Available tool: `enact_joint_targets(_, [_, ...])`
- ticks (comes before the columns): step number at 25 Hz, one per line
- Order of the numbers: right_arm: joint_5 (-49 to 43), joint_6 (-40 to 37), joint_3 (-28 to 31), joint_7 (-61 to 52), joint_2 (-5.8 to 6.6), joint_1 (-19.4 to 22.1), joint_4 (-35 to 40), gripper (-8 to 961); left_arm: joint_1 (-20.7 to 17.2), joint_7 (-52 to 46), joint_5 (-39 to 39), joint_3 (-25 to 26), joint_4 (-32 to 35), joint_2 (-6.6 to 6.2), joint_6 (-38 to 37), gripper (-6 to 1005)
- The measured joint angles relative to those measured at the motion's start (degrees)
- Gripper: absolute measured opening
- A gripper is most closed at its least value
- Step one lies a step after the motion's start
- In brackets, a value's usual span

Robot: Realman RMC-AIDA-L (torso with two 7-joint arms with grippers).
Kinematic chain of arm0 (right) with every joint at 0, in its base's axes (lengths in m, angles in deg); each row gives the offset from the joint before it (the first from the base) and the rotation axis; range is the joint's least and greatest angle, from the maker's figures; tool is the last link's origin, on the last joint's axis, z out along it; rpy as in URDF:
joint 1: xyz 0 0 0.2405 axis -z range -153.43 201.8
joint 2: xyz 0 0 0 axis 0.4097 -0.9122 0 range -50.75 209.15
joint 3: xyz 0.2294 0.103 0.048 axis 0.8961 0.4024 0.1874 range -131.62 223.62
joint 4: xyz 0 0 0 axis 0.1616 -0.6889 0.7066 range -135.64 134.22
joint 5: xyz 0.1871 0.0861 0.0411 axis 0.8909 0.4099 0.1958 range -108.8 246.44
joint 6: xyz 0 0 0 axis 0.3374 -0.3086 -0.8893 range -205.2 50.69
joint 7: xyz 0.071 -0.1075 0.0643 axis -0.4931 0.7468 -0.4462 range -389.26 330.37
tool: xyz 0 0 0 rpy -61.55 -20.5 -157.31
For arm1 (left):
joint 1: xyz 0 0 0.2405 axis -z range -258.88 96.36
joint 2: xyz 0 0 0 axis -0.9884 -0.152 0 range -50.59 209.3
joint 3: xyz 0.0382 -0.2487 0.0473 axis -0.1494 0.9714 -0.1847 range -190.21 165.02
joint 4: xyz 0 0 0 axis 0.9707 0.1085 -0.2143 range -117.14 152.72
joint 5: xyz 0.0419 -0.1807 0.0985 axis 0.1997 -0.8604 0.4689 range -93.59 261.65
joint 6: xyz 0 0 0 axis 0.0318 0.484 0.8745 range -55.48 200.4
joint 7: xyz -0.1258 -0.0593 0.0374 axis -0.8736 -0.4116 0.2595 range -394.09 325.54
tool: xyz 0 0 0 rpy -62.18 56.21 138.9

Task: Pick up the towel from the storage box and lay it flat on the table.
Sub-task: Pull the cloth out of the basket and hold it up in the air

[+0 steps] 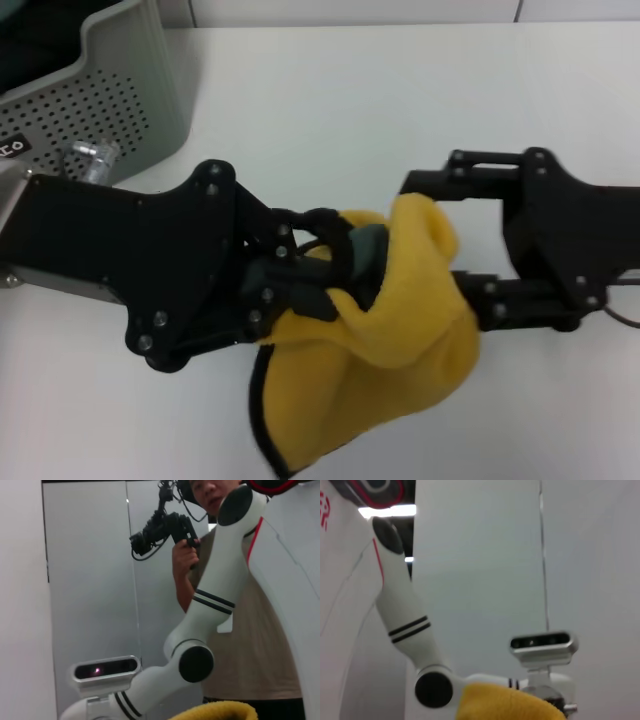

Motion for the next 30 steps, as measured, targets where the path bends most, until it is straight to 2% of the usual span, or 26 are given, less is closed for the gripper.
enact_joint_targets(5, [-0.44,2.3,-1.99,-0.05,-0.1,-0.91,0.03,648,0.21,0.17,0.03,-0.12,0.09,0.11,0.05,61])
enact_joint_targets(11, [-0.18,2.68,-2.5,0.93,-0.2,-0.75,0.43,465,0.23,0.25,-0.27,-0.07,0.16,0.14,0.08,63])
enact_joint_targets(17, [-0.07,2.52,-2.61,2.42,-0.32,-0.68,0.53,210,-0.16,1.09,-0.39,-0.02,0.06,0.6,0.09,64])
enact_joint_targets(21, [0.33,2.32,-2.61,3.4,-0.31,-0.62,0.54,37,-2.25,4.42,-2.13,1.51,-1.11,1.88,0.15,65])
enact_joint_targets(24, [1.6,2.24,-2.33,3.57,-0.3,-0.04,1.33,19,-3.49,5.09,-2.4,4.9,-2.85,3.26,0.22,66])
enact_joint_targets(30, [6.09,2.5,-0.84,2.27,0.45,4.0,10.75,1,-4.23,5.45,-2.15,12.28,-12.12,4.53,0.34,67])
